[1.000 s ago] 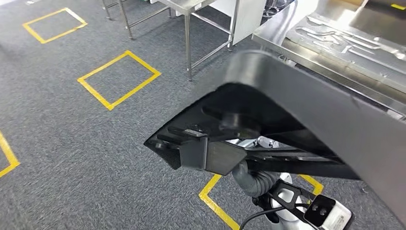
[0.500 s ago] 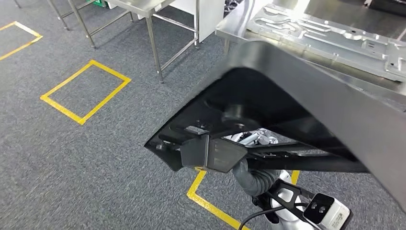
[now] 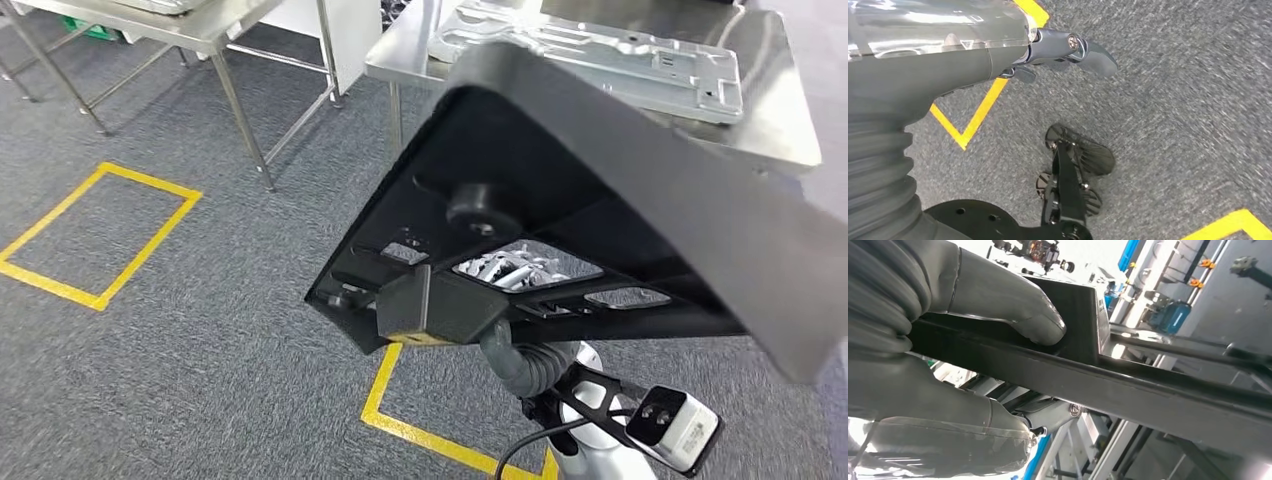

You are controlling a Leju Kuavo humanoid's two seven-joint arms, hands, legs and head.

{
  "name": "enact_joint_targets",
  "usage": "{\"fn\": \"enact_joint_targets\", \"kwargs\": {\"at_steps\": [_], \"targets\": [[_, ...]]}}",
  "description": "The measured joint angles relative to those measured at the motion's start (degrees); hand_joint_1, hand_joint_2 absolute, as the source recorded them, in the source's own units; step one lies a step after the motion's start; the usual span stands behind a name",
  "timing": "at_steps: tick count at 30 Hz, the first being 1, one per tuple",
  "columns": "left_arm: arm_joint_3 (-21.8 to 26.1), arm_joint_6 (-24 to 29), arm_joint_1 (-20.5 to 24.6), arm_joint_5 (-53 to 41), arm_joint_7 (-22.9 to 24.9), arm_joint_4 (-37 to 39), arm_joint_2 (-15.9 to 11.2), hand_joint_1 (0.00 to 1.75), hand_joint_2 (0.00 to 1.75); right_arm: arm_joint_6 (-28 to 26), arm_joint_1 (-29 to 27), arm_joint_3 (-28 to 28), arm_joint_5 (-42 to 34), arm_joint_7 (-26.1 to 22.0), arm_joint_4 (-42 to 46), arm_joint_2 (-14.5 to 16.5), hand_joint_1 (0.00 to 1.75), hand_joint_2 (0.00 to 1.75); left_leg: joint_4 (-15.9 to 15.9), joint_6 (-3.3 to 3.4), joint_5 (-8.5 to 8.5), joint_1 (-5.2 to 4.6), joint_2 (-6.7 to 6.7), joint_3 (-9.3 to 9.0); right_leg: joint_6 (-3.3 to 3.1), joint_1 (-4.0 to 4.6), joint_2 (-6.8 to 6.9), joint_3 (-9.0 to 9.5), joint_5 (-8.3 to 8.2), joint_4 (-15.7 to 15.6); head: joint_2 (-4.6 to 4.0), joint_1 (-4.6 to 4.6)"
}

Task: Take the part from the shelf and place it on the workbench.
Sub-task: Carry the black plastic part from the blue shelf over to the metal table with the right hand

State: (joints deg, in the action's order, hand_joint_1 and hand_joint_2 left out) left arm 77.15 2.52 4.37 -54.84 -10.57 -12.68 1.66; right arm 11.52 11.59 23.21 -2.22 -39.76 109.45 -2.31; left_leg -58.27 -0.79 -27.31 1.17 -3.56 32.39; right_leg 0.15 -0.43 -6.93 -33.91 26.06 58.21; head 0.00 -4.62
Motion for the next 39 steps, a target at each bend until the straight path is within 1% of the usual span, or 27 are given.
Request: {"fn": "enact_joint_targets", "kwargs": {"at_steps": [1,3,5,7,8,9,10,12,14,15,17,19,21,22,23,24,25,26,28,30,32,33,34,36,37,38,39], "targets": [[0.05,0.02,0.05,0.02,-0.04,0.00,0.03,0.00,1.75,0.00,0.04,0.02,-0.01,-0.01,-0.04,-0.02,1.75,1.75,0.03,0.34,0.13,0.02,0.52,0.00,0.37,-0.08,-0.34,-0.19,-0.10,-0.05,0.00,-0.01],[0.09,0.01,0.23,0.09,-0.22,0.00,0.09,0.00,1.75,-0.01,0.25,0.03,-0.11,-0.02,-0.11,-0.06,1.75,1.75,0.41,1.14,0.43,0.09,1.66,-0.11,1.01,-0.01,1.59,-0.84,0.79,1.21,0.00,0.01],[0.15,-0.04,0.15,0.21,-0.40,0.00,0.13,0.00,1.75,-0.02,0.63,0.07,-0.26,-0.02,-0.33,-0.10,1.75,1.75,0.64,1.70,0.54,0.01,3.00,-0.21,1.42,0.06,4.94,-3.28,3.77,6.46,0.00,0.01],[0.19,-0.06,-0.09,0.31,-0.48,0.00,0.13,0.00,1.75,-0.02,0.77,0.09,-0.38,-0.02,-0.67,-0.14,1.75,1.75,0.60,1.91,0.45,-0.20,4.47,-0.17,1.61,-0.07,6.23,-6.90,6.76,13.72,0.00,0.01],[0.20,-0.06,-0.12,0.35,-0.51,0.00,0.13,0.00,1.75,-0.03,0.74,0.09,-0.46,-0.02,-0.82,-0.19,1.75,1.75,0.58,1.93,0.39,-0.28,5.22,-0.17,1.62,-0.12,6.45,-7.89,7.01,15.62,0.00,0.01],[0.20,-0.05,-0.11,0.38,-0.55,0.00,0.14,0.00,1.75,-0.04,0.71,0.09,-0.55,-0.02,-0.94,-0.25,1.75,1.75,0.56,1.93,0.31,-0.34,5.96,-0.20,1.56,-0.15,6.64,-7.77,6.19,15.33,0.00,0.01],[0.20,-0.05,-0.07,0.40,-0.60,0.00,0.16,0.00,1.75,-0.05,0.70,0.09,-0.65,-0.04,-1.01,-0.32,1.75,1.75,0.54,1.88,0.21,-0.39,6.63,-0.31,1.41,-0.14,6.99,-6.43,4.46,12.71,0.00,0.01],[0.20,-0.08,0.00,0.42,-0.71,0.00,0.26,0.00,1.75,-0.09,0.73,0.09,-0.82,-0.08,-1.04,-0.43,1.75,1.75,0.55,1.65,-0.04,-0.58,7.79,-0.66,0.84,0.25,8.99,-2.16,1.10,4.72,0.00,0.01],[0.20,-0.09,0.03,0.43,-0.78,0.00,0.34,0.00,1.75,-0.12,0.78,0.11,-0.96,-0.14,-1.05,-0.49,1.75,1.75,0.55,1.15,-0.29,-0.84,8.83,-0.92,0.19,0.79,10.38,-0.06,-0.01,0.34,0.00,0.01],[0.20,-0.07,0.04,0.44,-0.81,0.00,0.36,0.00,1.75,-0.15,0.79,0.13,-1.05,-0.16,-1.07,-0.52,1.75,1.75,0.61,0.86,-0.36,-0.93,9.40,-1.05,-0.05,0.98,10.20,-0.10,0.10,0.06,0.00,0.01],[0.20,-0.01,0.19,0.44,-0.83,0.00,0.37,0.00,1.75,-0.19,0.77,0.14,-1.22,-0.16,-1.12,-0.57,1.75,1.75,0.63,0.23,-0.66,-0.96,10.17,-1.37,-0.57,0.69,8.86,-0.09,-0.24,-0.32,0.00,0.01],[0.20,0.03,0.36,0.44,-0.87,0.00,0.37,0.00,1.75,-0.21,0.83,0.16,-1.36,-0.16,-1.17,-0.63,1.75,1.75,-1.65,-0.33,-2.46,-0.79,8.12,-0.65,-1.11,0.26,7.69,0.14,-0.58,-0.77,0.00,0.01],[0.22,0.03,0.27,0.47,-0.92,0.00,0.39,0.00,1.75,-0.22,0.87,0.27,-1.42,-0.16,-1.31,-0.69,1.75,1.75,-8.63,-0.69,-6.22,-0.55,5.09,2.53,-1.47,0.20,6.48,0.11,-0.75,-0.88,0.00,-0.01],[0.23,0.02,0.12,0.49,-0.95,0.00,0.39,0.00,1.75,-0.22,0.82,0.32,-1.42,-0.15,-1.41,-0.72,1.75,1.75,-12.62,-0.78,-7.82,-0.51,4.43,4.49,-1.56,0.25,5.74,0.01,-0.79,-0.83,0.00,-0.01],[0.25,0.02,-0.04,0.50,-0.98,0.00,0.39,0.00,1.75,-0.22,0.75,0.36,-1.41,-0.15,-1.51,-0.74,1.75,1.75,-15.30,-0.83,-8.43,-0.51,4.19,5.89,-1.59,0.29,4.94,-0.06,-0.81,-0.76,0.00,-0.01],[0.25,0.02,-0.15,0.50,-1.02,0.00,0.39,0.00,1.75,-0.22,0.68,0.37,-1.40,-0.15,-1.57,-0.77,1.75,1.75,-15.85,-0.79,-7.86,-0.51,4.08,6.30,-1.59,0.32,4.13,-0.10,-0.82,-0.66,0.00,-0.01],[0.25,0.02,-0.20,0.48,-1.06,0.00,0.39,0.00,1.75,-0.22,0.63,0.37,-1.40,-0.15,-1.61,-0.78,1.75,1.75,-13.91,-0.67,-6.13,-0.51,3.93,5.54,-1.55,0.32,3.33,-0.09,-0.81,-0.54,0.00,-0.01],[0.25,0.02,-0.18,0.45,-1.10,0.00,0.39,0.00,1.75,-0.22,0.60,0.37,-1.39,-0.15,-1.62,-0.79,1.75,1.75,-10.05,-0.49,-3.77,-0.49,3.28,3.86,-1.47,0.30,2.58,-0.09,-0.77,-0.38,0.00,-0.01],[0.25,0.02,-0.09,0.35,-1.17,0.00,0.37,0.00,1.75,-0.26,0.58,0.38,-1.30,-0.15,-1.63,-0.80,1.75,1.75,-2.69,0.06,-0.82,-0.42,0.81,0.61,-1.08,0.31,1.22,-0.32,-0.72,0.01,0.00,-0.01],[0.25,0.02,-0.08,0.25,-1.19,0.00,0.35,0.00,1.75,-0.30,0.48,0.39,-1.16,-0.16,-1.62,-0.80,1.75,1.75,-0.17,0.62,-0.51,-0.54,-0.35,-0.46,-0.37,0.15,0.05,-0.77,-0.85,0.17,0.00,-0.01],[0.25,-0.01,0.00,0.10,-1.18,0.00,0.44,0.00,1.75,-0.33,0.25,0.39,-1.03,-0.16,-1.53,-0.82,1.75,1.75,0.24,1.28,-0.13,-0.48,0.92,-0.62,0.36,0.03,-0.86,-1.02,-1.06,0.08,0.00,-0.01],[0.25,-0.04,0.10,0.00,-1.18,-0.02,0.49,0.00,1.75,-0.34,0.17,0.39,-0.98,-0.18,-1.43,-0.84,1.75,1.75,0.56,1.70,0.10,-0.32,1.56,-0.76,0.67,0.15,-0.19,-1.27,-0.72,0.51,0.00,0.01],[0.25,-0.09,0.17,-0.09,-1.19,-0.03,0.52,0.00,1.75,-0.35,0.16,0.39,-0.94,-0.18,-1.32,-0.87,1.75,1.75,0.90,2.06,0.31,-0.15,2.30,-0.87,0.94,0.30,1.21,-1.99,0.27,1.96,0.00,0.02],[0.25,-0.20,0.07,-0.18,-1.19,-0.07,0.51,0.00,1.75,-0.35,0.13,0.39,-0.90,-0.19,-1.17,-0.90,1.75,1.75,1.23,2.49,0.45,-0.12,3.69,-0.95,1.47,0.31,4.87,-5.04,3.75,8.21,0.00,0.05],[0.25,-0.24,-0.04,-0.19,-1.16,-0.07,0.50,0.00,1.75,-0.35,0.06,0.39,-0.89,-0.17,-1.17,-0.91,1.75,1.75,1.22,2.54,0.42,-0.20,4.49,-0.92,1.70,0.13,5.89,-7.03,5.47,12.22,0.00,0.04],[0.25,-0.27,-0.12,-0.20,-1.13,-0.07,0.49,0.00,1.75,-0.35,-0.07,0.39,-0.88,-0.17,-1.17,-0.92,1.75,1.75,1.21,2.55,0.36,-0.26,5.27,-0.91,1.90,-0.06,6.35,-8.50,6.35,15.17,0.00,0.04],[0.25,-0.29,-0.13,-0.21,-1.10,-0.07,0.49,0.00,1.75,-0.35,-0.16,0.39,-0.87,-0.17,-1.17,-0.93,1.75,1.75,1.20,2.53,0.29,-0.29,6.07,-0.93,2.02,-0.20,6.60,-8.99,6.18,16.20,0.00,0.04]]}}
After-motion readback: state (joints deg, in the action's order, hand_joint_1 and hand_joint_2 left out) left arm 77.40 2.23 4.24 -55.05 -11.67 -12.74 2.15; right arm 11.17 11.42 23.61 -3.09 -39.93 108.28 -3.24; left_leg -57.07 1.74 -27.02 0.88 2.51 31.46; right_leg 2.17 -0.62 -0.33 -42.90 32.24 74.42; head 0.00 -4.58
